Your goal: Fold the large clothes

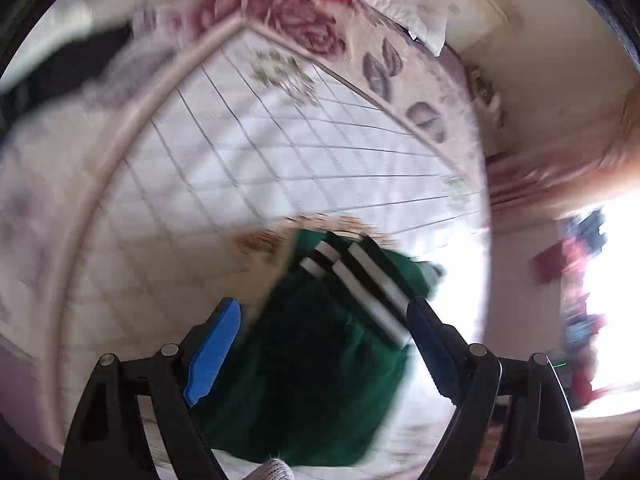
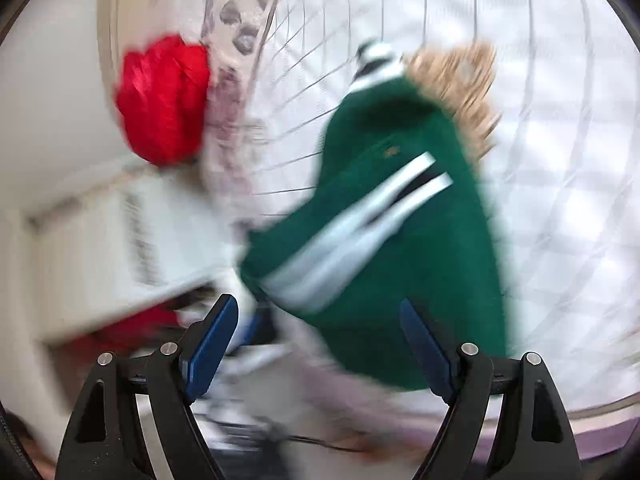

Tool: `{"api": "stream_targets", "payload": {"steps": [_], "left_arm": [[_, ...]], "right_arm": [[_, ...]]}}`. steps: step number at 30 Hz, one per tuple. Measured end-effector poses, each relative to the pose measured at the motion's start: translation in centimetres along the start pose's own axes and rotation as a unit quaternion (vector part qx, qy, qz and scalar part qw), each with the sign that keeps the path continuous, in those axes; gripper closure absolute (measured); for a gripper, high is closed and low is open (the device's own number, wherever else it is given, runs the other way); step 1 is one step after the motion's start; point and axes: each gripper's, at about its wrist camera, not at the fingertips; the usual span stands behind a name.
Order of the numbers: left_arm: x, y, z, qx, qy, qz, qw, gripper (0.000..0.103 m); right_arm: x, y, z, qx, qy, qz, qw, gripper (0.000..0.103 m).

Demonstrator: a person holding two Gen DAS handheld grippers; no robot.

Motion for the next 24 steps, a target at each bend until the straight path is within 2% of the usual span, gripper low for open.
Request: {"api": "stream_targets", "payload": {"steps": [1,4,7,8,9,11,13,14,15,18,21,22,23,24], "left_arm": [[-0.6,-0.2,-0.8,0.004,-0.026,0.025,0.9993,0.018],[-1.2,-3.3,-2.6,0.040,-0.066,0.064,0.9949,0.018],[-0.9,-9.1,-3.5,0.083,-0.094,0.119,0.9849,0.018],[-0.3,-11.9,-3.7,0.104,-0.101,0.146,0.9786,0.016],[0.2,-13.8,-3.6,0.119,-0.100,0.157,0.9754,0.014],[1.6,-16.1,-3.8,0.135,-0.076,0.156,0.9755,0.012],[2.4,-16.3,-3.9,0.130,-0.052,0.150,0.9787,0.005],[2.7,-16.1,-4.0,0.128,-0.042,0.149,0.9797,0.004],[2.8,-15.8,-4.1,0.125,-0.036,0.150,0.9800,0.004],[3.0,-15.5,-4.6,0.117,-0.024,0.158,0.9801,0.004],[3.0,-15.4,-4.9,0.111,-0.006,0.159,0.9810,0.004],[3.0,-15.3,-4.9,0.109,-0.002,0.159,0.9813,0.004],[3.0,-14.8,-4.9,0.103,0.001,0.162,0.9814,0.005],[2.8,-14.2,-5.0,0.098,0.004,0.163,0.9818,0.005]], "right_arm": [[0.1,-0.1,-0.4,-0.011,0.034,-0.046,0.998,0.018],[0.5,-1.4,-0.9,-0.033,0.114,-0.130,0.984,0.018],[0.3,-4.1,0.4,-0.035,0.163,-0.162,0.973,0.018],[0.5,-5.5,1.4,-0.034,0.176,-0.163,0.970,0.018],[0.4,-6.4,2.3,-0.030,0.184,-0.159,0.970,0.018],[0.2,-8.5,4.2,-0.022,0.191,-0.154,0.969,0.018],[-0.3,-10.3,6.2,-0.005,0.184,-0.132,0.974,0.021],[-0.3,-10.5,6.6,-0.002,0.186,-0.116,0.976,0.036],[-0.1,-10.6,6.9,0.003,0.191,-0.095,0.977,0.045],[0.3,-10.7,7.0,0.003,0.215,-0.095,0.972,0.045],[-1.1,-11.8,8.4,0.037,0.179,-0.087,0.979,0.047],[-1.2,-11.4,8.7,0.039,0.168,-0.078,0.982,0.060],[-1.1,-10.9,8.7,0.039,0.166,-0.068,0.983,0.079],[-0.7,-9.6,8.4,0.034,0.160,-0.053,0.985,0.079]]}}
Point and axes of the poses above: each gripper's, at about its wrist camera, not at the fingertips, and y roughly against the way its jaws point, x to its left, z to its top, and after that the axes turned 15 degrees about -y, right-handed
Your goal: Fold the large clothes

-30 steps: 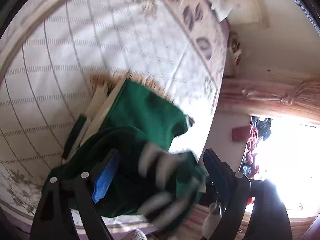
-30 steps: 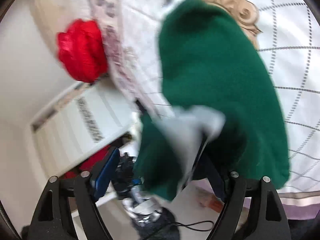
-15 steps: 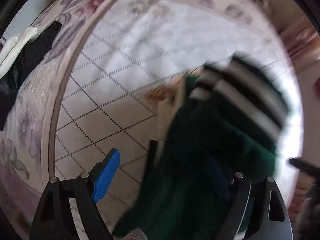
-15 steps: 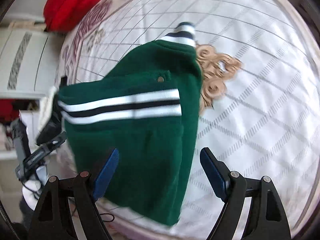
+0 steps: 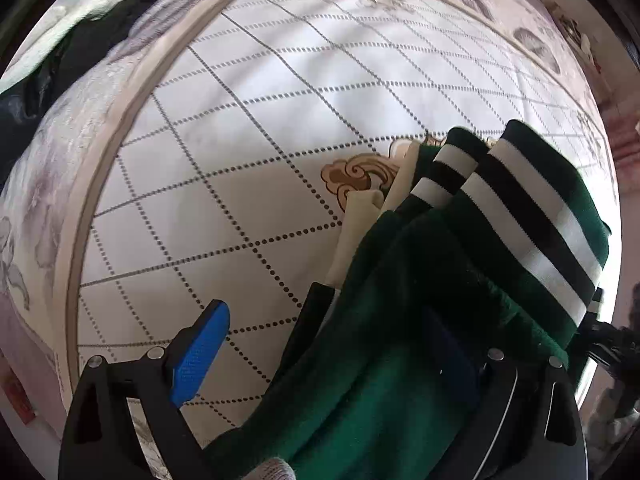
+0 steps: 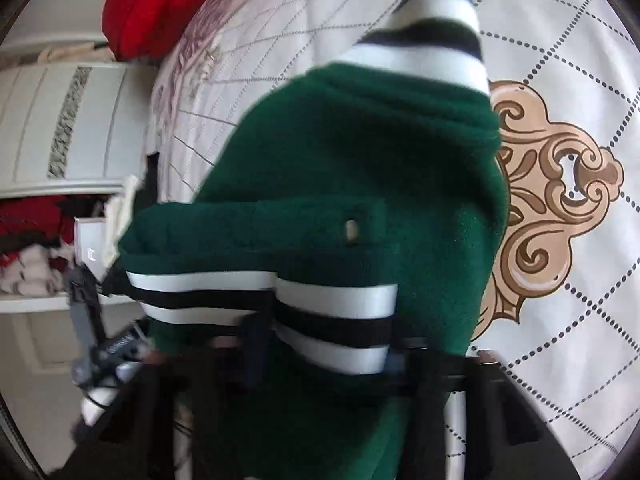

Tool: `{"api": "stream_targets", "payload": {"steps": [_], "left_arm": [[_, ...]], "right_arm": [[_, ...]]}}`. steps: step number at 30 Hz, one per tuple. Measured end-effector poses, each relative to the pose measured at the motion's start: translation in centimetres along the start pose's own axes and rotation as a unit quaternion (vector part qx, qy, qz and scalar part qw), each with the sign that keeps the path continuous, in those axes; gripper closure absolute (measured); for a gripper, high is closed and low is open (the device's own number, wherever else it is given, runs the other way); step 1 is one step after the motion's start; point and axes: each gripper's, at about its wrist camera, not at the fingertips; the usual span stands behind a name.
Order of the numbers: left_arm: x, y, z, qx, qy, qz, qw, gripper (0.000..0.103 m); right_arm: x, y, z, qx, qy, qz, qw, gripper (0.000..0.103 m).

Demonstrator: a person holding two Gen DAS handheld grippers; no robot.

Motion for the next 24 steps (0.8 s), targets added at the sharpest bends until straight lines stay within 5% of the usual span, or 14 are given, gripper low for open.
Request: {"api": "stream_targets", "payload": {"steps": [5,8,12,15,17,19,22,24], "left_arm": [[0.3,5.2,-1.7,-0.045,0.036,-0.025,0.9980,0.005],[0.8,6.4,-2.5,-0.058,0.063,-0.022,0.9960,0.005],[-0.1,5.5,-3.5,-0.047,0.077,-0.013,0.9958,0.005],[-1.1,5.1,-4.7,-0.045,0.070,-0.009,0.9965,0.005],[-1.4,5.1,-5.6,-0.046,0.072,-0.012,0.9962,0.005],[-1.5,5.1,-6.3,-0.046,0.077,-0.016,0.9958,0.005],[-1.5,4.8,-7.3,-0.042,0.091,-0.019,0.9947,0.005],[-1.4,4.6,-7.8,-0.038,0.097,-0.011,0.9945,0.005]], "right_arm": [[5.2,9.3,-3.8,-0.084,0.048,0.069,0.993,0.084],[5.1,9.0,-1.5,-0.122,0.049,0.034,0.991,0.084],[2.7,4.3,3.7,-0.074,0.039,-0.048,0.995,0.080],[0.6,3.9,5.4,-0.024,0.041,-0.071,0.996,0.062],[-0.7,4.9,5.5,-0.027,0.058,-0.089,0.994,0.023],[-2.6,3.8,5.6,0.017,0.076,-0.091,0.993,0.007],[-4.9,0.5,5.6,0.104,0.052,-0.046,0.992,0.007],[-5.1,-0.3,4.4,0.080,0.058,-0.030,0.995,0.008]]}}
Point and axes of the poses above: each gripper's, at about its wrist camera, not at the fingertips, and y roughly against the way its jaws point, x to its left, z to its top, and after that the axes turned 15 degrees about -y, right-handed
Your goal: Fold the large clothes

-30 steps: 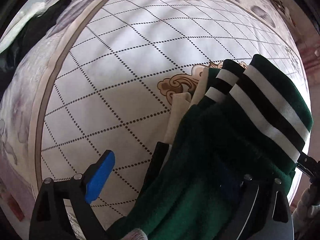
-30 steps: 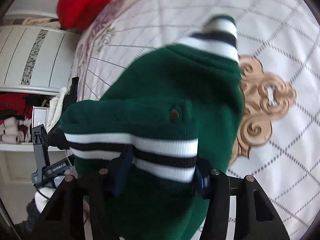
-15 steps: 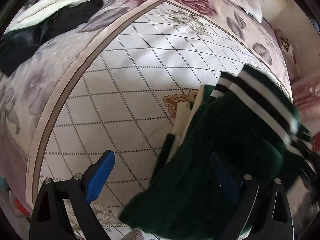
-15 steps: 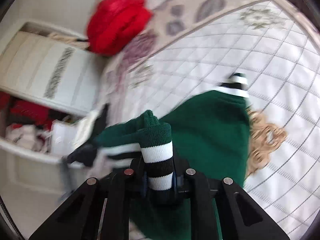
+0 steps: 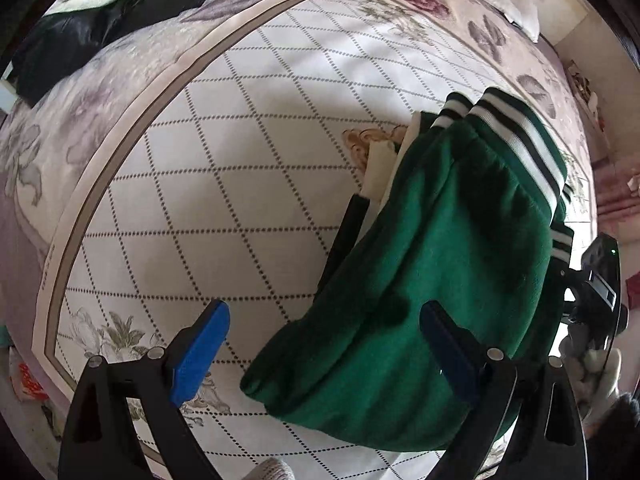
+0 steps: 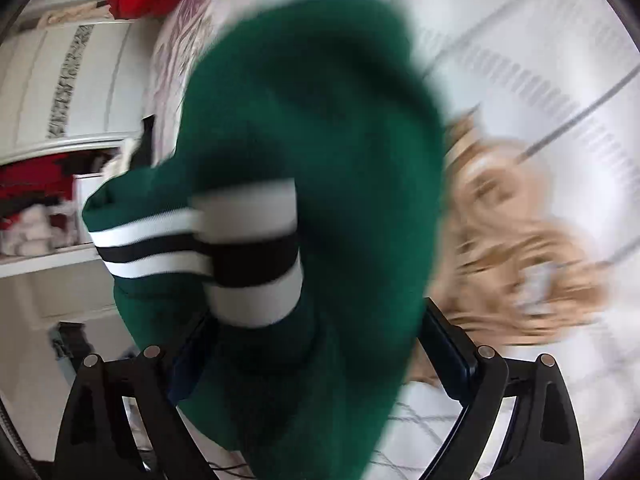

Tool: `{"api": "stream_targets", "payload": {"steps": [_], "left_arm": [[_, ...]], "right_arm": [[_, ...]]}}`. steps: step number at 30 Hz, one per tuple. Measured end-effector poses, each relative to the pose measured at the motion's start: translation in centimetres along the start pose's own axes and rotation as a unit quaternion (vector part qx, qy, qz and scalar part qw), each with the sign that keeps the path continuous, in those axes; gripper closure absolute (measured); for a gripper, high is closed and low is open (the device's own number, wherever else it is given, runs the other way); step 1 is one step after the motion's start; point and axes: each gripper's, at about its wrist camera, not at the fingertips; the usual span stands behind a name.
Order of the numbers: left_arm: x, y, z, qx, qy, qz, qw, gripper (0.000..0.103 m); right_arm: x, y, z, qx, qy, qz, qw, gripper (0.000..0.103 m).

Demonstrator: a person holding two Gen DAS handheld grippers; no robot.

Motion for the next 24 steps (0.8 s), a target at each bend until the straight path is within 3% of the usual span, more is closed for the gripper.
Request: {"api": "stream_targets", "payload": {"steps": [1,2,4,7,9,10,12,14,15,16,17,18,20,22,24], "left_arm": [[0.1,0.1,-0.2,-0.001,0.001,0.006,1.0000,0.005],[0.3,0.2,-0.5,-0.003,0.001,0.015,0.9999,0.005],[0.9,0.6,-1.0,-0.002,0.000,0.031,0.9995,0.005],[2.2,1.3,-2.1,0.002,0.002,0.051,0.9987,0.005],[3.2,1.8,-3.1,0.010,0.002,0.067,0.9977,0.005],[3.5,1.9,-3.5,0.013,0.001,0.069,0.9975,0.005],[4.3,2.2,-4.6,0.023,0.000,0.077,0.9967,0.005],[4.8,2.4,-5.7,0.029,-0.001,0.080,0.9964,0.005],[4.9,2.4,-6.0,0.030,-0.002,0.082,0.9962,0.005],[4.9,2.2,-6.4,0.032,-0.002,0.082,0.9961,0.005],[4.8,1.8,-6.9,0.035,-0.003,0.078,0.9963,0.005],[4.6,1.4,-7.0,0.039,-0.002,0.077,0.9963,0.005],[4.3,0.6,-7.4,0.039,0.006,0.070,0.9968,0.005],[4.1,-0.4,-7.4,0.040,0.011,0.072,0.9966,0.005],[4.1,-0.9,-7.3,0.036,0.014,0.070,0.9968,0.004]], "right_arm": [[-0.2,0.1,-0.5,-0.013,-0.011,0.004,1.000,0.018],[-0.9,0.6,-1.5,-0.026,-0.048,0.027,0.998,0.036],[-2.7,1.4,-4.5,-0.039,-0.130,0.073,0.988,0.049],[-4.7,0.9,-11.0,-0.028,-0.202,0.077,0.976,0.052],[-5.8,-0.5,-16.3,0.026,-0.231,0.060,0.971,0.052],[-6.2,-1.6,-19.3,0.073,-0.240,0.047,0.967,0.051],[-6.6,-3.0,-22.7,0.137,-0.244,0.016,0.960,0.048],[-5.8,-1.2,-25.3,0.133,-0.184,-0.056,0.972,0.041],[-5.0,0.3,-25.8,0.101,-0.138,-0.089,0.981,0.040],[-3.7,2.8,-26.4,0.042,-0.077,-0.125,0.988,0.038],[-2.9,4.1,-26.6,0.014,-0.049,-0.140,0.989,0.031],[-1.8,5.8,-26.6,-0.014,-0.019,-0.146,0.989,0.027],[-0.3,8.1,-26.0,-0.034,0.009,-0.110,0.993,0.025],[1.7,8.3,-23.7,-0.023,0.032,-0.074,0.996,0.020],[4.1,6.3,-20.5,-0.004,0.070,-0.065,0.995,0.020]]}}
Point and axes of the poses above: each gripper's, at about its wrist camera, not at the fingertips, and y roughly against the way its jaws point, x to its left, z to its top, and after that the axes turned 15 degrees about -y, right-handed
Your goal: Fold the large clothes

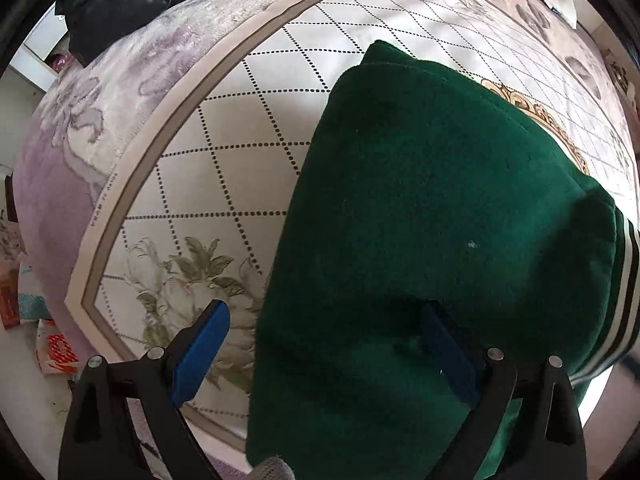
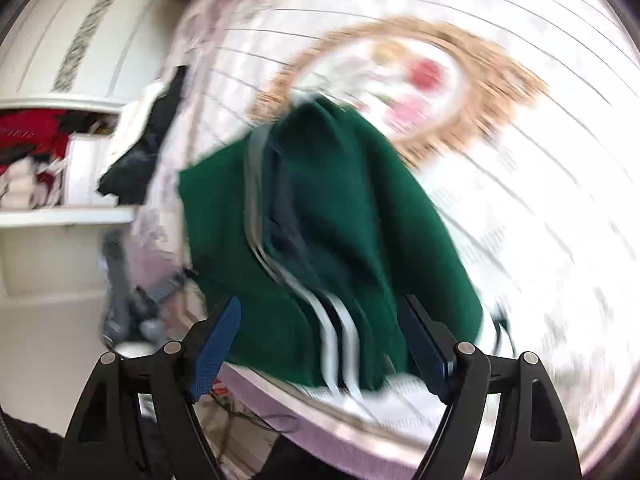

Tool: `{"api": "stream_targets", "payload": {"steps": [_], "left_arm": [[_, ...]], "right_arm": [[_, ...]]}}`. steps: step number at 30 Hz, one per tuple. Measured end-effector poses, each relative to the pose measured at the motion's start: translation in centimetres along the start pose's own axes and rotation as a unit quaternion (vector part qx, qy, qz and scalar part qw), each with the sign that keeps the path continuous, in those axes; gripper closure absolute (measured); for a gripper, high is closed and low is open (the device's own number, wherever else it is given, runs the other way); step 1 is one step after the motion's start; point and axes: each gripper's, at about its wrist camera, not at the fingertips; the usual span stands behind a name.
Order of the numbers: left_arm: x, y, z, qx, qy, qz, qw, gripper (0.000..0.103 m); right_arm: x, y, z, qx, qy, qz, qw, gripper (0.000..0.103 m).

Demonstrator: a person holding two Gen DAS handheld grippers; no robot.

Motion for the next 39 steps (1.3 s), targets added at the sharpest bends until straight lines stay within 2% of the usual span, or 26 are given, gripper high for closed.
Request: {"api": "stream_targets", "payload": {"steps": [1,2,3,4,5,6,8,9,10,11,13,14,15,16,18,19,20,21,23,28,33,34,35,36,37,39], "left_arm": [[0.0,-0.2,0.1,0.001,0.001,0.000,1.0000,0.004],[0.0,-0.2,0.1,0.000,0.004,-0.002,1.0000,0.005],[0.1,-0.3,0.1,-0.003,0.005,-0.005,1.0000,0.004],[0.1,-0.3,0.1,-0.004,0.003,-0.005,1.0000,0.004],[0.1,-0.3,0.0,-0.008,0.000,-0.010,0.9999,0.004],[0.2,-0.3,-0.1,-0.011,0.000,-0.015,0.9998,0.004],[0.4,-0.2,-0.1,-0.019,0.002,-0.033,0.9993,0.004],[0.5,-0.1,-0.1,-0.020,0.003,-0.036,0.9992,0.004],[0.6,-0.2,-0.1,-0.020,0.002,-0.035,0.9992,0.004],[0.7,-0.2,-0.1,-0.019,0.001,-0.035,0.9992,0.004],[1.0,0.0,-0.3,-0.016,0.005,-0.036,0.9992,0.004],[1.3,0.6,-0.6,-0.019,0.010,-0.033,0.9992,0.004],[1.6,1.1,-0.7,-0.023,0.012,-0.029,0.9993,0.004],[2.0,1.8,-1.1,-0.028,0.016,-0.022,0.9992,0.004],[3.3,3.1,-2.1,-0.038,0.033,-0.014,0.9986,0.004],[4.0,3.5,-2.8,-0.040,0.044,-0.012,0.9982,0.004],[4.6,3.8,-3.4,-0.038,0.056,-0.008,0.9977,0.004],[5.2,4.0,-4.1,-0.035,0.068,-0.008,0.9971,0.004],[6.0,3.8,-5.4,-0.024,0.083,-0.003,0.9963,0.004],[6.0,4.1,-9.8,0.001,0.135,-0.003,0.9909,0.004],[4.4,3.6,-14.4,0.040,0.143,0.005,0.9889,0.004],[3.9,3.3,-15.0,0.049,0.140,0.002,0.9889,0.004],[3.2,3.0,-15.6,0.058,0.137,-0.001,0.9889,0.004],[2.7,2.9,-15.9,0.061,0.134,-0.003,0.9891,0.004],[2.1,2.9,-16.2,0.061,0.131,-0.003,0.9895,0.004],[0.9,3.0,-16.7,0.057,0.132,-0.007,0.9896,0.004]], "right_arm": [[0.8,-1.0,1.0,0.010,0.014,-0.005,1.000,0.020],[1.3,-2.2,2.2,0.023,0.024,-0.011,0.999,0.027],[2.1,-3.1,3.3,0.024,0.031,-0.006,0.999,0.046],[3.1,-3.8,4.3,0.030,0.033,0.004,0.999,0.098],[4.3,-3.0,4.7,-0.001,0.033,0.010,0.999,0.100],[6.5,-2.2,6.7,-0.024,0.040,0.023,0.999,0.100],[10.4,-0.3,8.2,-0.070,0.072,0.019,0.995,0.100],[10.7,-0.5,8.6,-0.073,0.078,0.004,0.994,0.100],[10.1,-1.6,9.5,-0.079,0.070,-0.039,0.994,0.100],[10.0,-3.0,10.2,-0.077,0.062,-0.069,0.993,0.100],[7.6,-7.2,11.2,-0.033,0.046,-0.151,0.987,0.099],[6.8,-8.8,11.8,-0.009,0.027,-0.170,0.985,0.095],[6.1,-8.7,11.6,-0.001,0.008,-0.160,0.987,0.094],[5.7,-7.6,11.2,-0.004,-0.001,-0.142,0.990,0.088],[5.0,-5.6,10.1,-0.008,-0.003,-0.131,0.991,0.064],[4.3,-4.3,9.2,-0.010,-0.007,-0.119,0.993,0.040],[3.3,-3.3,8.3,-0.008,-0.008,-0.101,0.995,0.024],[2.7,-2.6,7.7,-0.003,-0.010,-0.087,0.996,0.022],[2.0,-4.0,6.4,0.044,-0.013,-0.046,0.998,0.022],[-0.2,-9.7,5.2,0.135,-0.005,-0.049,0.990,0.022],[1.8,-12.6,4.3,0.141,0.028,-0.033,0.989,0.021],[2.1,-12.9,4.2,0.141,0.029,-0.036,0.989,0.028],[2.2,-12.9,4.1,0.149,0.002,-0.015,0.989,0.050],[2.0,-12.8,4.1,0.160,-0.037,0.020,0.986,0.060],[2.0,-12.5,4.0,0.162,-0.085,0.050,0.982,0.067],[2.1,-11.8,3.8,0.163,-0.155,0.097,0.970,0.070]]}}
Point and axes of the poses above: each gripper's, at about its wrist camera, not at the fingertips, and y roughly against the way its jaws point, x to its left, z to its top, and after that the axes turned 15 degrees about -y, right-handed
